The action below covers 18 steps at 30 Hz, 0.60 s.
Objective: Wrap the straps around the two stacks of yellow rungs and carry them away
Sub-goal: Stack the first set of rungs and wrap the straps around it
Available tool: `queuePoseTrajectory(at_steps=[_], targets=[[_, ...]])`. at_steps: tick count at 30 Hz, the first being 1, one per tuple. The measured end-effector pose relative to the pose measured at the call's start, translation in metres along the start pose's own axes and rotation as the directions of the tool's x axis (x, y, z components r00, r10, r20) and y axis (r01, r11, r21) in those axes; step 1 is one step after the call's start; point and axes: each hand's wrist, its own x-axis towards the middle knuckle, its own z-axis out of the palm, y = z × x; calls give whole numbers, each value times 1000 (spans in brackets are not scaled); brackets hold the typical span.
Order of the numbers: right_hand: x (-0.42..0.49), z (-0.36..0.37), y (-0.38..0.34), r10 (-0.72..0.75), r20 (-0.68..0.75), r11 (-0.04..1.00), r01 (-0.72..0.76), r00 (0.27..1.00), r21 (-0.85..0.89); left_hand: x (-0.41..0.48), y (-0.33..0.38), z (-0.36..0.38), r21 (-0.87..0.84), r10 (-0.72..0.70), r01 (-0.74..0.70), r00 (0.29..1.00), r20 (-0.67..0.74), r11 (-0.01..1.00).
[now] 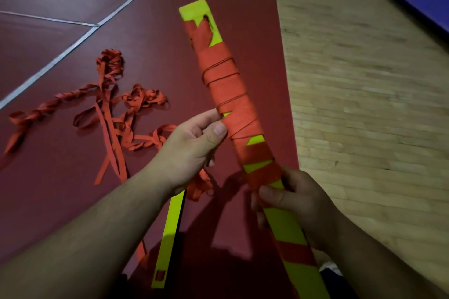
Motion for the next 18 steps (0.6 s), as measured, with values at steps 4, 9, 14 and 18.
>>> queuePoseTrajectory(at_steps=[4,9,14,18], targets=[[-2,1,3,59,166,994,-72,984,78,-2,-7,-3,-60,-55,58,997,59,997],[-2,3,5,79,283,990,-107,956,86,-4,-4,2,-54,-54,57,997,61,997],[2,10,0,51,67,941,-25,996,-338,-6,-2,11,-15,-44,42,992,-116,999],[8,16,11,-117,-180,804,-14,977,-595,-6,12,9,125,-26,28,999,-24,992]])
